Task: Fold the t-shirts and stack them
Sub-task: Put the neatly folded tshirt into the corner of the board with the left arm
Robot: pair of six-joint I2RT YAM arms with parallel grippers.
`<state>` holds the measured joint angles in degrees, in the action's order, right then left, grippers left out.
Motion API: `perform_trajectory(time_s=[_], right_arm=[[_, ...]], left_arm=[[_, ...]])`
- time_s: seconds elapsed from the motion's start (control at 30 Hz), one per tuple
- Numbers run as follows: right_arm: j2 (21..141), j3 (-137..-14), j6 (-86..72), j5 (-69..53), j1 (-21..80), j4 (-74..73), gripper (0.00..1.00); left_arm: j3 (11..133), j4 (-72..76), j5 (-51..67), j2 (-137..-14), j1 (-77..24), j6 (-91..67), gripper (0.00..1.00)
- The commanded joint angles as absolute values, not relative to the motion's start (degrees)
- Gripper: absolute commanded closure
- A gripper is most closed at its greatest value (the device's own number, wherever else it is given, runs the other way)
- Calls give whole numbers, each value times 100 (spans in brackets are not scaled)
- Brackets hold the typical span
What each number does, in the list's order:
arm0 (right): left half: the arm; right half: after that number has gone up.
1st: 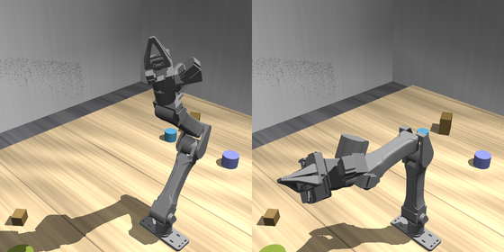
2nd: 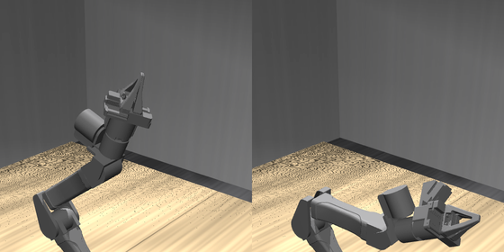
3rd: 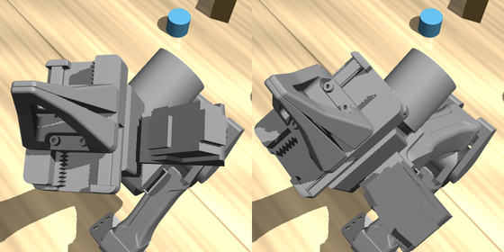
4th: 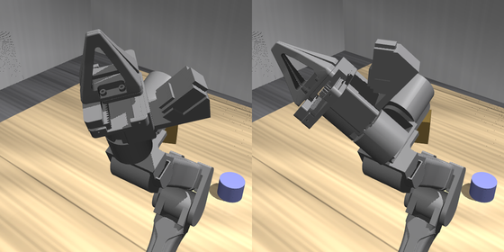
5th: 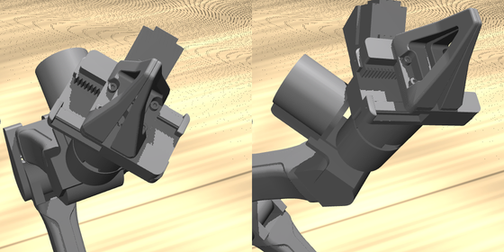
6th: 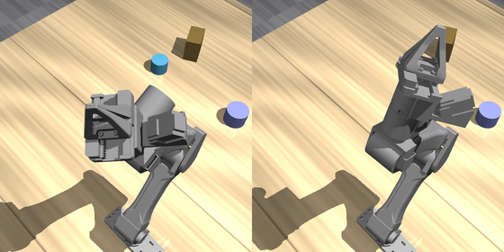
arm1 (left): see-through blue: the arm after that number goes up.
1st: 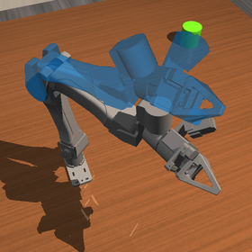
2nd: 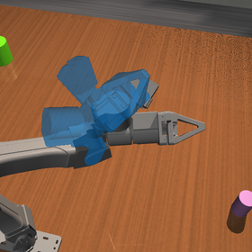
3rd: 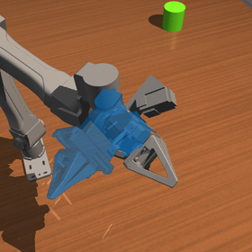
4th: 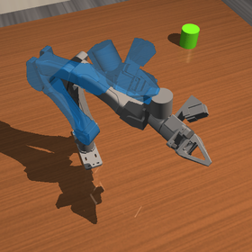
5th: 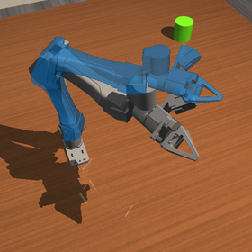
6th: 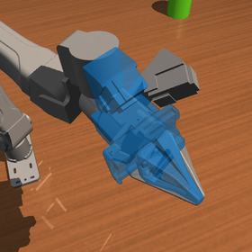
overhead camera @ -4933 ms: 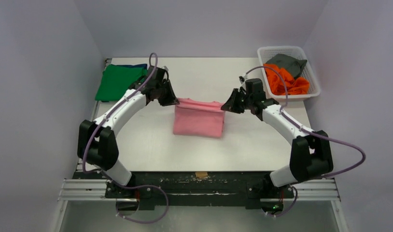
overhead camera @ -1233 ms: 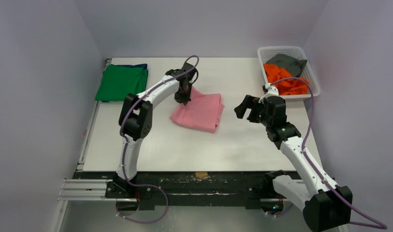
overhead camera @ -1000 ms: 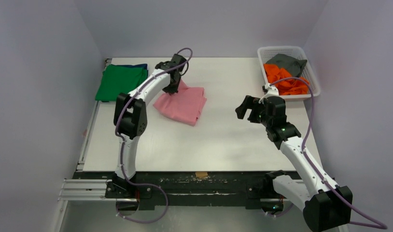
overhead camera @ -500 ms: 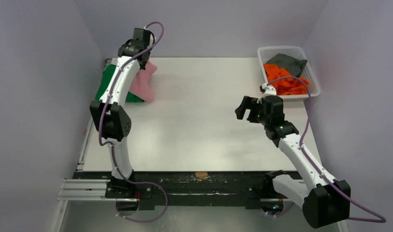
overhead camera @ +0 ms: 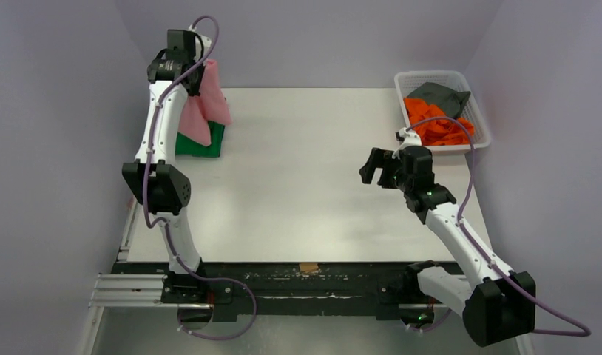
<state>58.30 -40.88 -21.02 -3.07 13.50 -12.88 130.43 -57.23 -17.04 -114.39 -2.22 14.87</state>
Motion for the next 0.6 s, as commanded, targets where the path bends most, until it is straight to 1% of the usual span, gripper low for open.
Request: perform_trajectory(time_s=[0.0, 0.13, 0.23, 0.33, 0.5, 0.53, 0.57], right_arm=[[6059, -4260, -2042, -311, 1360, -1227, 3], [6236, -4337, -2057, -241, 1361, -1254, 3], [6306, -4355, -2065, -193, 1362, -1244, 3], [6357, -4351, -2091, -133, 1361, -1215, 3], [6478, -4351, -2116, -25, 1358, -1229, 3], [6496, -4351, -2118, -6, 1357, -1222, 3], [6522, -4355, -2126, -8, 1357, -1219, 3]], left_arm=[[13361, -5624, -1462, -12130, -8, 1547, 100], [14016, -5726, -1471, -12921, 399, 1348, 100], [14228, -5541, -1609, -13295, 705, 1104, 95], [14249, -5265, -1590, -13498, 950, 735, 91], [14418, -5018, -1590, -13769, 1328, 60, 90], [14426, -4994, -1507, -13799, 1383, -34, 88], [14408, -4970, -1409, -13812, 1414, -126, 84]])
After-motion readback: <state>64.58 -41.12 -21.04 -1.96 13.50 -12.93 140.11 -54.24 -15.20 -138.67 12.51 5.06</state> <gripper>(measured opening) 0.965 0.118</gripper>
